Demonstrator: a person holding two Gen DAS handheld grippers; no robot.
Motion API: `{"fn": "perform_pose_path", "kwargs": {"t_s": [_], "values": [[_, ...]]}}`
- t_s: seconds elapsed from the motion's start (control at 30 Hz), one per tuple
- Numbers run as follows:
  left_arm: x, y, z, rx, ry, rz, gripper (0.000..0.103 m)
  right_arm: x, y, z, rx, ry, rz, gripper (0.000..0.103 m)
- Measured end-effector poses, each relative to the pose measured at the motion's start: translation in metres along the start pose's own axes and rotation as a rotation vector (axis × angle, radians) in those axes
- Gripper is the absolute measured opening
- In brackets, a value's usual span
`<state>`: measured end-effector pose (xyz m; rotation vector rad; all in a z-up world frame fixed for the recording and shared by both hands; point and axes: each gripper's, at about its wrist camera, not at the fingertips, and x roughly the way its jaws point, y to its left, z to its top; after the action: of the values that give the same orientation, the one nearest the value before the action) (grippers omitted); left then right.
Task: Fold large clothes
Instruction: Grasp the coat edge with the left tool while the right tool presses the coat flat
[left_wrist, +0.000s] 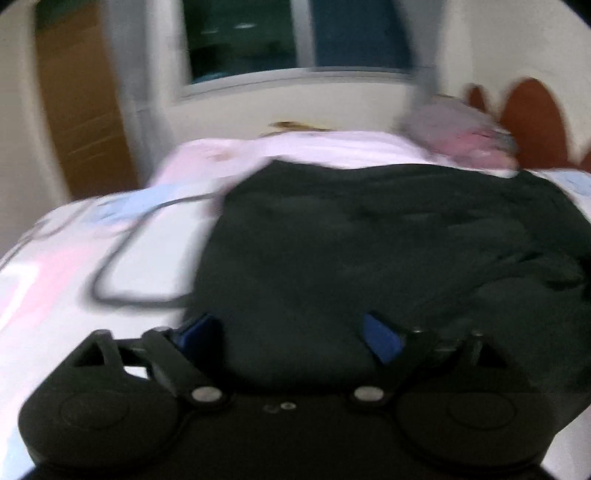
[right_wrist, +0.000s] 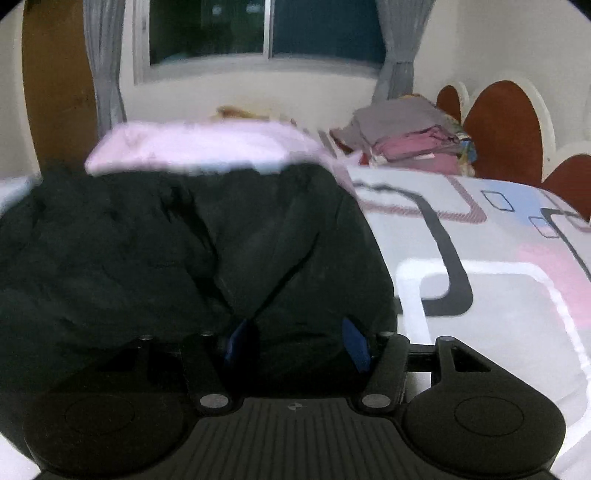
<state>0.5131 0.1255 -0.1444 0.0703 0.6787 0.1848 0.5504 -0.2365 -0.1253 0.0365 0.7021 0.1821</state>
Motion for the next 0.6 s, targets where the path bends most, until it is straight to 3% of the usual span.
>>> {"fn": "perform_pose_path", "kwargs": {"t_s": [0.07,0.1,0.23,0.37,0.43,0.6], "values": [[-0.019,0.028,-0.020,-0.116,0.010,0.021,0.083,-0.014,0.012,0.003,-0.005,-0.013,0.043,0.034],[-0.027,0.041,-0.028,-0.189,0.015,0.022,0.079,-0.020,0.020,0.003,0.001,-0.014,0.069,0.031],[-0.042,0.058,-0.053,-0.414,0.038,-0.088,0.074,-0.033,0.055,0.000,0.022,-0.033,0.155,0.030],[-0.020,0.055,-0.059,-0.617,0.094,-0.287,0.078,-0.032,0.082,-0.010,0.042,-0.034,0.188,0.030],[-0.005,0.054,-0.059,-0.685,0.092,-0.309,0.084,-0.029,0.090,-0.013,0.058,-0.012,0.219,0.030],[0.023,0.068,-0.069,-0.837,0.071,-0.351,0.084,-0.027,0.102,-0.018,0.077,0.001,0.286,0.030]]}}
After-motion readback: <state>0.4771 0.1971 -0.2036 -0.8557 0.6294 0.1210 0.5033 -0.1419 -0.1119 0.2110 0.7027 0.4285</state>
